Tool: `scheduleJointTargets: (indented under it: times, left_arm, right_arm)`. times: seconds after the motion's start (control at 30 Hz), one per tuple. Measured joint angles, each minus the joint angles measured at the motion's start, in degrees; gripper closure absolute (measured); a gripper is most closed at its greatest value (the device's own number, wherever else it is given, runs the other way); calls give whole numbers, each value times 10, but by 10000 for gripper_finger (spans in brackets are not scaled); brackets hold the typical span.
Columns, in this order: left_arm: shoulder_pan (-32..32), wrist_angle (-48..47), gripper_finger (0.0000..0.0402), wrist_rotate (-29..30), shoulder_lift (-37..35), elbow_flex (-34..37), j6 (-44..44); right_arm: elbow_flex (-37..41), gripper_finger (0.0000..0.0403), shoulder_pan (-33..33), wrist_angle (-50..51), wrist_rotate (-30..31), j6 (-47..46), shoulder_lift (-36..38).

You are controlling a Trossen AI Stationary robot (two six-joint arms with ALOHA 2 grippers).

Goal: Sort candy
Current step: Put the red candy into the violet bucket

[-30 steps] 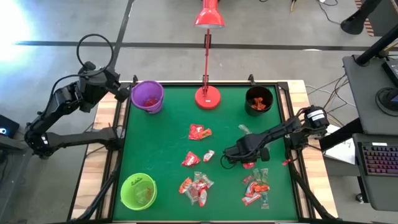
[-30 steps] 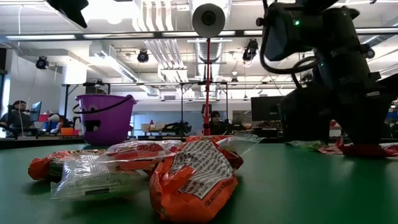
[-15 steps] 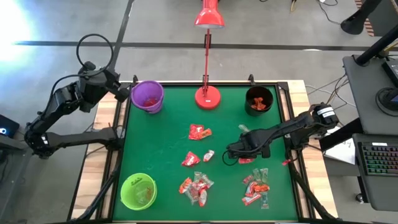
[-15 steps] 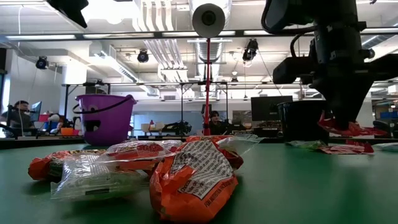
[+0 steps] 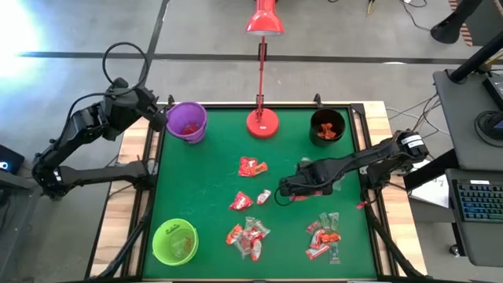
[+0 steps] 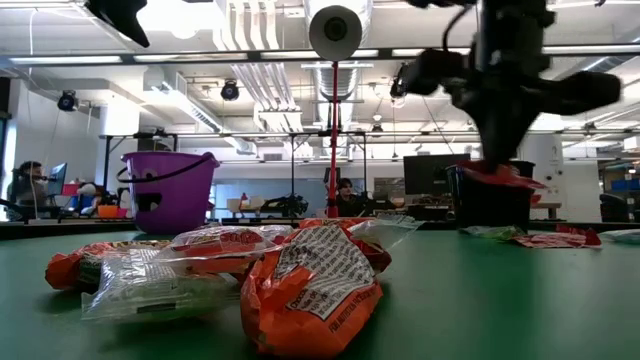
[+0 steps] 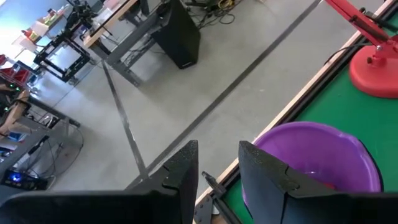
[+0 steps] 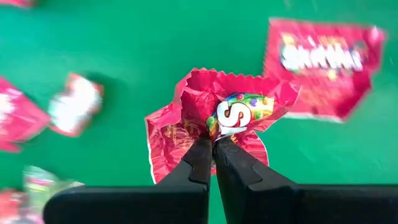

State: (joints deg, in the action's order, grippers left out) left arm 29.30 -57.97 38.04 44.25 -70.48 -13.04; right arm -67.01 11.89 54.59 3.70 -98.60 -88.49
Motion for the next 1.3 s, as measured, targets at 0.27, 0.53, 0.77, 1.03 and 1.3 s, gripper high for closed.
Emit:
scheduleJointTargets:
  times: [0.27, 0.53, 0.77, 1.03, 1.3]
  left_arm:
    - [0, 6, 304, -1, 13, 0, 0]
    - [0, 27, 304, -63, 18, 0, -32]
    - [0, 50, 297, -111, 27, 0, -28]
    - [1, 65, 263, -111, 60, 0, 57]
    - [10, 64, 270, -149, 104, 0, 185]
  right_arm:
    - [-82, 394, -56, 0, 41, 118, -31]
    - [-167, 394, -126, 0, 55, 276, -65]
    - [-222, 394, -194, 0, 54, 401, -82]
    - [-281, 394, -248, -2, 22, 529, -106]
    - [-360, 394, -276, -9, 20, 629, -141]
